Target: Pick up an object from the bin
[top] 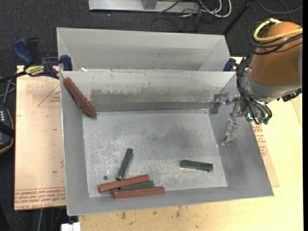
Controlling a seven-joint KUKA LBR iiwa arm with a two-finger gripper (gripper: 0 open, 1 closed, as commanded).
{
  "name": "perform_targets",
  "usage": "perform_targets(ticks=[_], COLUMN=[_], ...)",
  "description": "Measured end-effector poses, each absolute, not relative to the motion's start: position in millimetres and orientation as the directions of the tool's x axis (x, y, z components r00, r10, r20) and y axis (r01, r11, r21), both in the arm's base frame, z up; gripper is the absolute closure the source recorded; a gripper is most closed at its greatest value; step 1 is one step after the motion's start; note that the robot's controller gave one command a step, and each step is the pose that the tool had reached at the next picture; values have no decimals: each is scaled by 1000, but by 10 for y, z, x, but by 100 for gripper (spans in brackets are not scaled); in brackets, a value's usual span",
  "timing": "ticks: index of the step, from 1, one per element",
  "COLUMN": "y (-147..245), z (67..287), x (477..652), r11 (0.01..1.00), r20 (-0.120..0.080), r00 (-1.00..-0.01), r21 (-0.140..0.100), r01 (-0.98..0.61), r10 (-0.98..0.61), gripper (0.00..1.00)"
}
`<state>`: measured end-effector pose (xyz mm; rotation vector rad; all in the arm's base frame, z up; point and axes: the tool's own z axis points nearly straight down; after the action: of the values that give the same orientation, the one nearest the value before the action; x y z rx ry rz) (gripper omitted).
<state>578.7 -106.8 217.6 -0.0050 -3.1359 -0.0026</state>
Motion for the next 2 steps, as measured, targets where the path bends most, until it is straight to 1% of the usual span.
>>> perform_targets(ticks=[1,2], y=[-1064,-1098], z=[2220,1661], x=[5802,5638], r11=[1000,998], r20=[-2,-6], r00=[-1000,-998], r21=[0,1], r01=[1,61], r10=[1,61], gripper=[0,0])
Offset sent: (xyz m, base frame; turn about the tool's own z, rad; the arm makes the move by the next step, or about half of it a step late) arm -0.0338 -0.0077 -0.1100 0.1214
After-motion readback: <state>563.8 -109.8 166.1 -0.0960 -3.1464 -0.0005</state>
